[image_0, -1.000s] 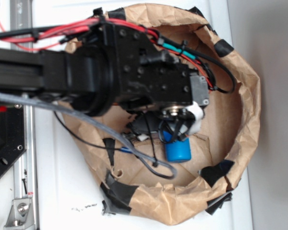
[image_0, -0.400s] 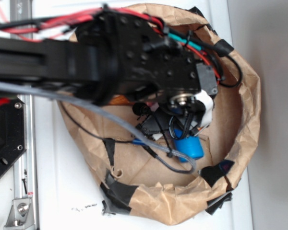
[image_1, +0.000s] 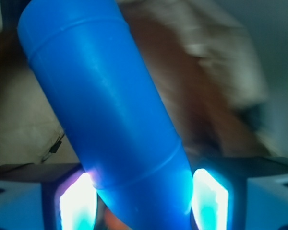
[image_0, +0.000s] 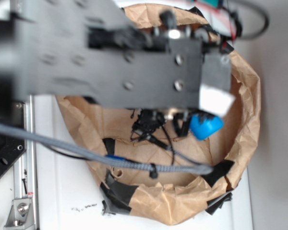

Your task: Grab the blue bottle.

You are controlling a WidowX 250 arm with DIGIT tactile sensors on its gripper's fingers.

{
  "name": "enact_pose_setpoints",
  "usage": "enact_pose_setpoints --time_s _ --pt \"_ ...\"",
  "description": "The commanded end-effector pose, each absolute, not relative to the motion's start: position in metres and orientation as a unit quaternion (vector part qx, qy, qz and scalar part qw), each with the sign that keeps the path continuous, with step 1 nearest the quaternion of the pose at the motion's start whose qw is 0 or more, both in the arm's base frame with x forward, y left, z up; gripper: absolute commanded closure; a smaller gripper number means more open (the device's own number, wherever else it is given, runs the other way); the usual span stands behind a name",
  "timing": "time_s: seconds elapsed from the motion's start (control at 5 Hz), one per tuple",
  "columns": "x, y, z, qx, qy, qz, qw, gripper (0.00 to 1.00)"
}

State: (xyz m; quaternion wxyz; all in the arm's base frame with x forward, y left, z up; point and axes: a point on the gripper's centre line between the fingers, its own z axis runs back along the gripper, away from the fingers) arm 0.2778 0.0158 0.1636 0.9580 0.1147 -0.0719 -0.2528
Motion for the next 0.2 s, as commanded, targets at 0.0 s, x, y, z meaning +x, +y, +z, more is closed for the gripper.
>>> enact_pose_setpoints --time_s 0.0 --pt "0.2702 0.0158 0.22 0.13 -0.074 -0.019 0.989 1.0"
